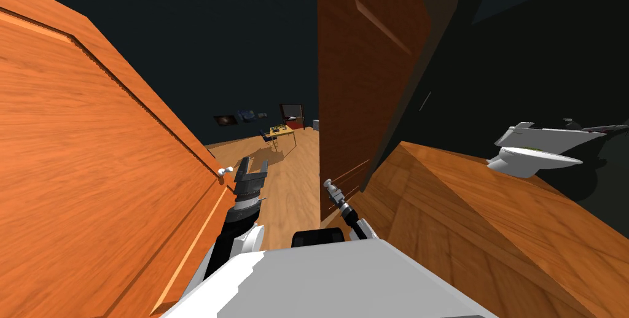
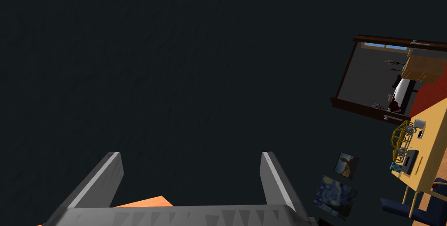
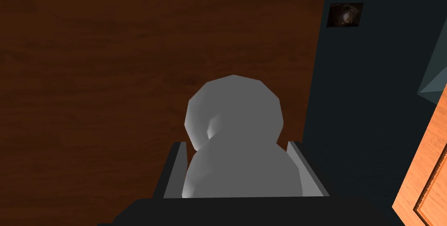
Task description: Push the door open
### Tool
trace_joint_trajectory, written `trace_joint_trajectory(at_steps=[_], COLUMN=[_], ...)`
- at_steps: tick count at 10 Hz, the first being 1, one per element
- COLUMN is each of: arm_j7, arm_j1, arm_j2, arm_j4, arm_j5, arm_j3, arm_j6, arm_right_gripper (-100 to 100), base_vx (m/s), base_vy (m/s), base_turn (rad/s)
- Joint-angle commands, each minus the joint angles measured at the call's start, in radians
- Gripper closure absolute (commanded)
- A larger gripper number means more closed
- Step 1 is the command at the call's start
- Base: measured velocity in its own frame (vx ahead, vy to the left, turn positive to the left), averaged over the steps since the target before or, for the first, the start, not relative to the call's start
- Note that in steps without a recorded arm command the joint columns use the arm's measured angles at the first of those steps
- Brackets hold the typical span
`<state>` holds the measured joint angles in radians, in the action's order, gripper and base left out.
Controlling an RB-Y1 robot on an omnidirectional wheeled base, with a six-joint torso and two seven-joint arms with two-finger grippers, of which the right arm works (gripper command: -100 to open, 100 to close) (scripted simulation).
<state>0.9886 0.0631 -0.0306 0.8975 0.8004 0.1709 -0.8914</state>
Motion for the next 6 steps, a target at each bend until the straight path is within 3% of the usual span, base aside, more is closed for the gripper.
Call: trace_joint_trajectory(at_steps=[1,6], arm_j7=[-0.033,-0.148], arm_j1=[-0.003,-0.011], arm_j2=[0.004,0.016], arm_j4=[-0.001,-0.009], arm_j5=[-0.008,-0.034], arm_j3=[-0.001,-0.013], arm_j6=[0.000,0.002], arm_right_gripper=[100,100], base_vx=[0.015,0.027], base_vy=[0.012,0.017], base_turn=[-0.018,-0.020])
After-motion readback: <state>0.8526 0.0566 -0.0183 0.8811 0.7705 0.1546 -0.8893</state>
